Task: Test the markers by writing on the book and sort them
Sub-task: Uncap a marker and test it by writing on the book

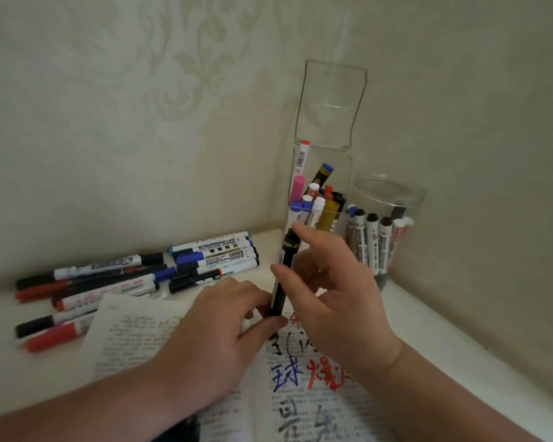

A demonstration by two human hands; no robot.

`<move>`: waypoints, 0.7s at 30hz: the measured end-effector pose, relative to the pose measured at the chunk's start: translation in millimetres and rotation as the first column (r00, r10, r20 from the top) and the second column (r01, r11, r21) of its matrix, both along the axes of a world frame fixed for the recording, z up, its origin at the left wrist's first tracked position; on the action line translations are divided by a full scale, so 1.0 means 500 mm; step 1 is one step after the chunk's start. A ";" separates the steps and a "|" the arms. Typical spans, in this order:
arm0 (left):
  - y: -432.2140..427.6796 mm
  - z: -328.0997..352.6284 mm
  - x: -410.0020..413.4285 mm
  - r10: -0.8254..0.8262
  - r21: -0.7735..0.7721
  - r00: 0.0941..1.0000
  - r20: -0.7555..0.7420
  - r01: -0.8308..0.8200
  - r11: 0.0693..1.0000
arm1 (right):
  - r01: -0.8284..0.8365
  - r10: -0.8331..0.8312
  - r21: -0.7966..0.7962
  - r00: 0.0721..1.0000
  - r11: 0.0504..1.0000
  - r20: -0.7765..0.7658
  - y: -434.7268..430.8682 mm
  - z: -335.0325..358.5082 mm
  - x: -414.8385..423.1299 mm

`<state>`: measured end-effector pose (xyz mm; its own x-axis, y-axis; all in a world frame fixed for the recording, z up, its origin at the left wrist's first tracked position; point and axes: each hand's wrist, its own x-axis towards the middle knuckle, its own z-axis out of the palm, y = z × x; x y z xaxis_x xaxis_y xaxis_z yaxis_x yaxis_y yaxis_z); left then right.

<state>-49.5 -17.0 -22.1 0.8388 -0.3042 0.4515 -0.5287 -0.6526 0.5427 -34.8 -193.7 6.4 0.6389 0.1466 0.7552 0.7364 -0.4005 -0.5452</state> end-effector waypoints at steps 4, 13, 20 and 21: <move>0.001 0.012 -0.005 0.001 -0.052 0.999 -0.041 -0.003 0.999 | -0.025 0.025 0.030 1.000 0.999 0.008 -0.007 0.026 0.005; -0.001 0.022 -0.013 0.023 -0.044 0.993 -0.118 -0.028 0.999 | 0.287 -0.320 0.265 0.943 0.921 0.092 -0.050 0.286 0.109; 0.008 0.012 -0.007 0.037 -0.080 0.994 -0.102 -0.045 0.996 | 0.401 -0.442 -0.276 0.891 0.874 -0.106 -0.009 0.281 0.224; 0.010 0.011 -0.006 0.035 -0.078 0.994 -0.100 -0.043 0.996 | 0.394 -0.460 -0.376 0.882 0.839 -0.103 -0.006 0.275 0.230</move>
